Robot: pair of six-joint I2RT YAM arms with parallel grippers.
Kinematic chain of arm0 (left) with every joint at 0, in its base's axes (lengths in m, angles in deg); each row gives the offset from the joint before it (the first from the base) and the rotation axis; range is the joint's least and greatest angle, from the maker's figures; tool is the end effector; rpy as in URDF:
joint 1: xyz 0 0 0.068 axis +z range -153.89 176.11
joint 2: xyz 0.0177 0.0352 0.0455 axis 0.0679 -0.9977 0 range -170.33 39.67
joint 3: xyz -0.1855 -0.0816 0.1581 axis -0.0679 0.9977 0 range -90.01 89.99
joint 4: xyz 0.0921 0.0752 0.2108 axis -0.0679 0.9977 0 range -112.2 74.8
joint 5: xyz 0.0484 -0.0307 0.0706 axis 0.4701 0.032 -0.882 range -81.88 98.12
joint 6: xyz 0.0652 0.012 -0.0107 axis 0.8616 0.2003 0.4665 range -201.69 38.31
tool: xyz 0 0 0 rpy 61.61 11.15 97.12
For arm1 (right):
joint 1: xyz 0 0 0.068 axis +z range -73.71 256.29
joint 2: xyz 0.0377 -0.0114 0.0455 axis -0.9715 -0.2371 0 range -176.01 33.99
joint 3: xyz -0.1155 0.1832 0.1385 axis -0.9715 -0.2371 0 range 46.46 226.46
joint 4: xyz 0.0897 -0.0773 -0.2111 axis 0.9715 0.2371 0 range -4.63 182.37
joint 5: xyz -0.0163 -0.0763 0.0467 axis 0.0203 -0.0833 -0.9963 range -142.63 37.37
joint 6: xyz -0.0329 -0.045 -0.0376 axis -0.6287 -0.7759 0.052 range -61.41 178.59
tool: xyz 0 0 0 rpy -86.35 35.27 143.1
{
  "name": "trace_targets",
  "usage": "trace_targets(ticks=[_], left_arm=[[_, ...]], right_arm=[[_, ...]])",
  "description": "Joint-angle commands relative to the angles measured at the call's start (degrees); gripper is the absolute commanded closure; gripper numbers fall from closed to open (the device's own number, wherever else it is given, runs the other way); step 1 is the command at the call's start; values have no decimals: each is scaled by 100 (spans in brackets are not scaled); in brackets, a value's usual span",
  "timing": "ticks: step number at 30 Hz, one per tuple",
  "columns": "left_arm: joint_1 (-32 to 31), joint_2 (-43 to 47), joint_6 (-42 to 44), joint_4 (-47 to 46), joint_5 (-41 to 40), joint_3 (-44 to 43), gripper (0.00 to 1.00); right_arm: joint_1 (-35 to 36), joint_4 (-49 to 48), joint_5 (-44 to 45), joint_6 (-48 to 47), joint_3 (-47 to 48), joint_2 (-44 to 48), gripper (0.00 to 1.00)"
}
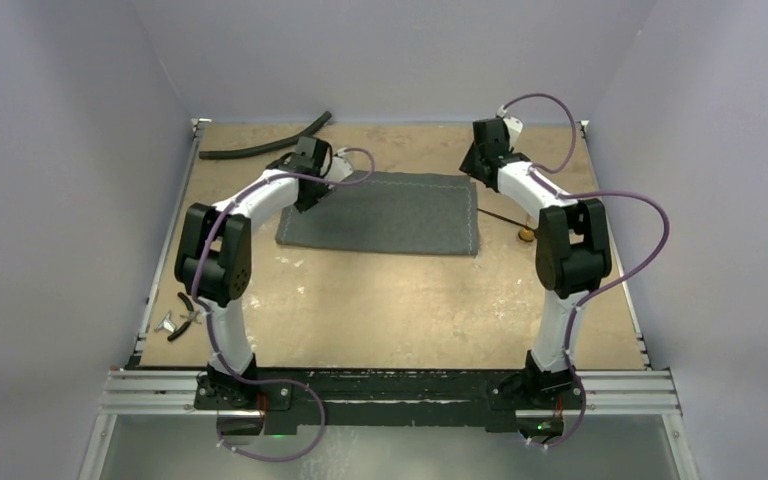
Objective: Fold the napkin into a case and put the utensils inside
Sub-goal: Fold and flatten the napkin at the center of the board.
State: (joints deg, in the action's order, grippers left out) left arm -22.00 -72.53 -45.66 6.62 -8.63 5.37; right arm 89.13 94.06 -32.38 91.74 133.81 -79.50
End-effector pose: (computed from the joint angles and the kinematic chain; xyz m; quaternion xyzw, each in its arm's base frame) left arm 0.3940 -0.1126 0.1877 0.3935 0.8625 0.1823 0.2607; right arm 0.4414 0.0816 0.2247 0.2339 0.8445 0.0347 0.4805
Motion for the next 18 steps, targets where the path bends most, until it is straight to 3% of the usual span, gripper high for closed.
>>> trace_targets(ticks=[1, 5, 8, 12, 18], left_arm=[[0, 389, -71, 18, 227, 597, 59], [0, 512, -70, -183, 199, 893, 65], [-5, 533, -42, -222, 120, 1009, 73], [21, 660, -225, -300, 40, 1020, 82], [518, 163, -1741, 15, 855, -833, 66]], right_arm=[[49, -222, -376, -36, -430, 316, 50], [69, -441, -616, 12, -943, 556, 54], [49, -278, -593, -35, -827, 389, 58], [-5, -137, -401, -308, -224, -46, 49], [-125, -28, -425, -432, 563, -511, 45]])
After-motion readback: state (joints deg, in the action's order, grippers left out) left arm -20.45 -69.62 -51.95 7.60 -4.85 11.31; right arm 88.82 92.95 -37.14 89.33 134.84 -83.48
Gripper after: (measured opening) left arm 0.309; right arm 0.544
